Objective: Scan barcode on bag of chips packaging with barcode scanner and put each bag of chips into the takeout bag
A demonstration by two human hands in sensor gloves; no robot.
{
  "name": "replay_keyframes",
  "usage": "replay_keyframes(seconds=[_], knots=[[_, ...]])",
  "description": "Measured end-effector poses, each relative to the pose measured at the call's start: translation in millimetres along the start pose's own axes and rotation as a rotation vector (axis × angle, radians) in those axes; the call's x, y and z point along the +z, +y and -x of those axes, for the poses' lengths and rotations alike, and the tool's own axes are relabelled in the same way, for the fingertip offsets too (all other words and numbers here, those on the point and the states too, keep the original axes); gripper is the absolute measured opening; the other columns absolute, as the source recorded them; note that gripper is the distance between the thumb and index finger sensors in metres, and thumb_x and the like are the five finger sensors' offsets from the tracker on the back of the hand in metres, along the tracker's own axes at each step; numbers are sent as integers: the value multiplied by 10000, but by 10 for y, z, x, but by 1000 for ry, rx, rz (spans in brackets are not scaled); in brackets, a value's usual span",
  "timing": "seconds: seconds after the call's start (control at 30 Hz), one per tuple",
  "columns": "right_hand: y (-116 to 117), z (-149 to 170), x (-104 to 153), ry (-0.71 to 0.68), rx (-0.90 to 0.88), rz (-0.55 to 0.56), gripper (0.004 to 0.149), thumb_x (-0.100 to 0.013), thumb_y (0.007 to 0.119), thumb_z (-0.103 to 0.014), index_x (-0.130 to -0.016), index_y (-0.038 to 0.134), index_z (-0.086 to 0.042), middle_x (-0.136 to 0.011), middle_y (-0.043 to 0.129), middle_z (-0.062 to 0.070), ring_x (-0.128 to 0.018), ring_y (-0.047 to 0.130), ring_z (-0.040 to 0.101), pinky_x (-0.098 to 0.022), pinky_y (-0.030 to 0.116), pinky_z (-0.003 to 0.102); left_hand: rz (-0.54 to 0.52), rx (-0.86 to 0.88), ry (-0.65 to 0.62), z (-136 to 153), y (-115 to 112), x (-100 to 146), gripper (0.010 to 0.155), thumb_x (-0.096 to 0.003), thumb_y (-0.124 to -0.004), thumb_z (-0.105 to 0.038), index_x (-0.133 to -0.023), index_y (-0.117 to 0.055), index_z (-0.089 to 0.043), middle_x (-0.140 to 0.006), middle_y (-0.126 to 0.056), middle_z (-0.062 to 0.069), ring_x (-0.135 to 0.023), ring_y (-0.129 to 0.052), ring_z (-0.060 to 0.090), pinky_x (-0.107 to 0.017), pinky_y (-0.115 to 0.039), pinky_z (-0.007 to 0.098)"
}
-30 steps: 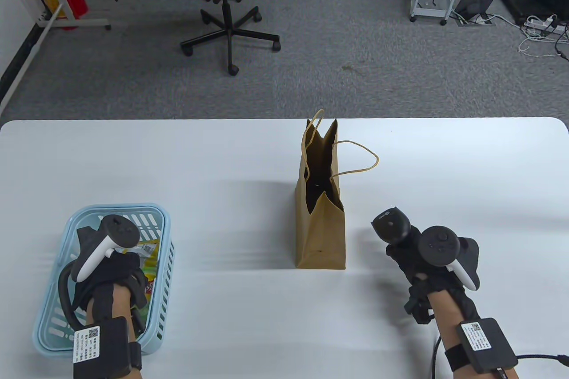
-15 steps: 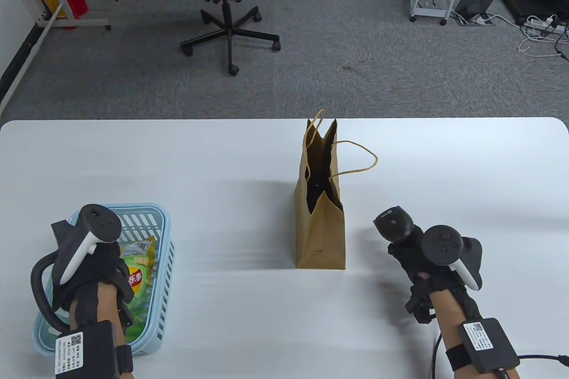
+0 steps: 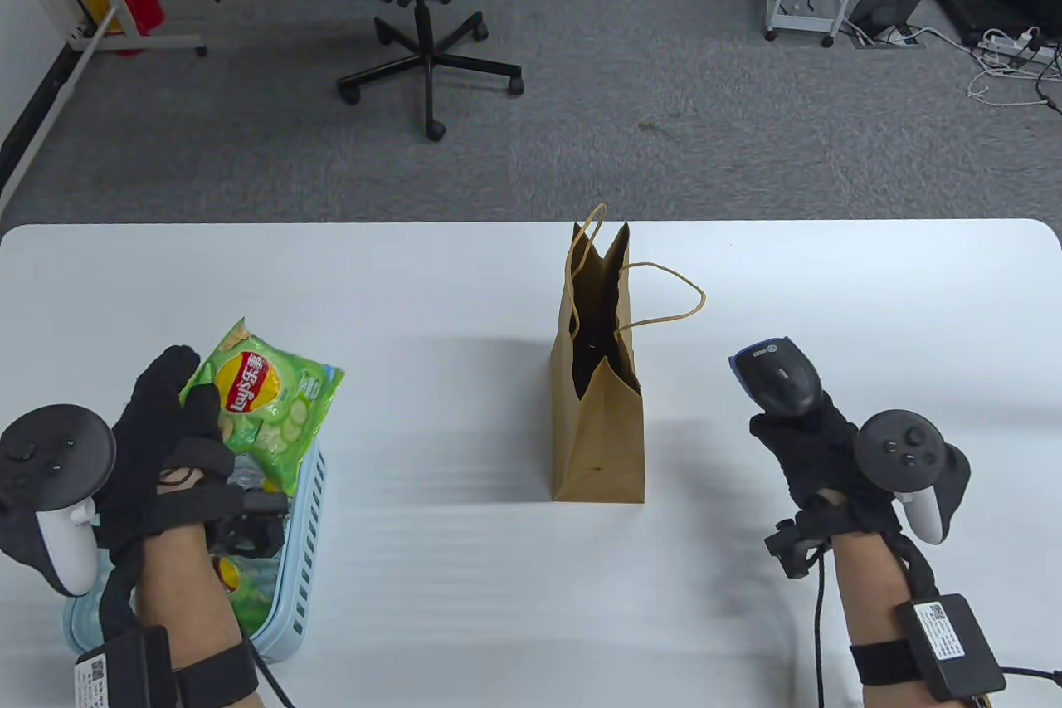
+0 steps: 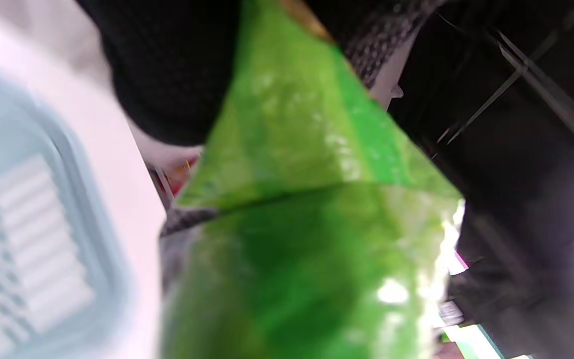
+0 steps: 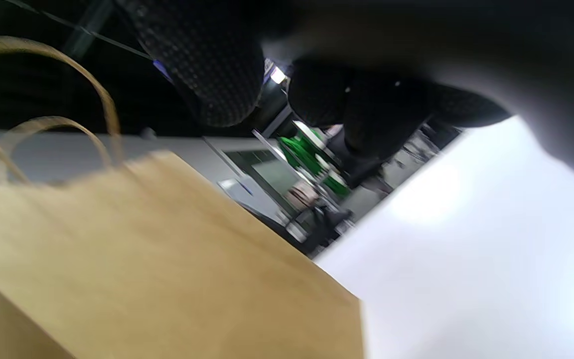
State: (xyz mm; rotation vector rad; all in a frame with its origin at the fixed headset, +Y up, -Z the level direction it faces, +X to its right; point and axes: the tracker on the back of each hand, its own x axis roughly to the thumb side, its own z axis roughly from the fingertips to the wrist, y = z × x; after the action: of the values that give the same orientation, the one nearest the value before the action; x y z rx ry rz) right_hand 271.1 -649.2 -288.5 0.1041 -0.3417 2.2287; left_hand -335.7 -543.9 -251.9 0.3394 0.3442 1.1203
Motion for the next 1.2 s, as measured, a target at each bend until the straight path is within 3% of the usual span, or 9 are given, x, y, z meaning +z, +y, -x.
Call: replay_keyframes(seconds=[0.13,0.23,0.43,0.57,0.73,1.2], knots=[[-162,-367,20,-150,-68,103,579,-561,865,-325,-974,712,52,-763,923,214,-535,1060,371,-411,862,572,166,462,5,26,-386,-59,550,-534,-764,-200,-1068,-699,-83,-840,-839,187,-465,-1035,261,-279,-990,270],[-227,-689,61,-282,-140,151,568,-564,863,-333,-968,721,40,-756,930,202,-523,1065,357,-406,868,561,337,810,19,-7,-811,-47,560,-547,-732,-196,-1088,-646,-78,-858,-800,195,-491,-1031,257,-292,-1000,225],[62,-1358,201,-537,-187,-19,569,-568,861,-346,-961,741,47,-753,942,182,-518,1073,341,-409,874,548,590,1173,26,-86,-1602,146,557,-559,-690,-194,-1092,-594,-68,-883,-756,186,-529,-1026,237,-318,-1009,182],[371,-1642,248,-607,-196,-140,556,-566,862,-351,-961,744,22,-755,943,184,-521,1072,343,-413,873,551,641,1238,36,-85,-1906,275,559,-558,-681,-191,-1092,-574,-65,-891,-741,183,-544,-1021,236,-330,-1011,179],[585,-1753,298,-657,-158,-165,570,-560,868,-342,-956,747,51,-756,942,187,-519,1072,346,-414,872,555,662,1282,20,-21,-2047,341,573,-559,-674,-188,-1101,-539,-61,-903,-724,178,-562,-1015,237,-349,-1010,184],[656,-1658,253,-647,-124,-181,545,-561,868,-332,-945,747,36,-752,938,176,-522,1068,340,-418,871,556,712,1283,10,-12,-2248,321,576,-565,-671,-192,-1106,-523,-64,-916,-714,168,-584,-1006,240,-367,-1004,193]])
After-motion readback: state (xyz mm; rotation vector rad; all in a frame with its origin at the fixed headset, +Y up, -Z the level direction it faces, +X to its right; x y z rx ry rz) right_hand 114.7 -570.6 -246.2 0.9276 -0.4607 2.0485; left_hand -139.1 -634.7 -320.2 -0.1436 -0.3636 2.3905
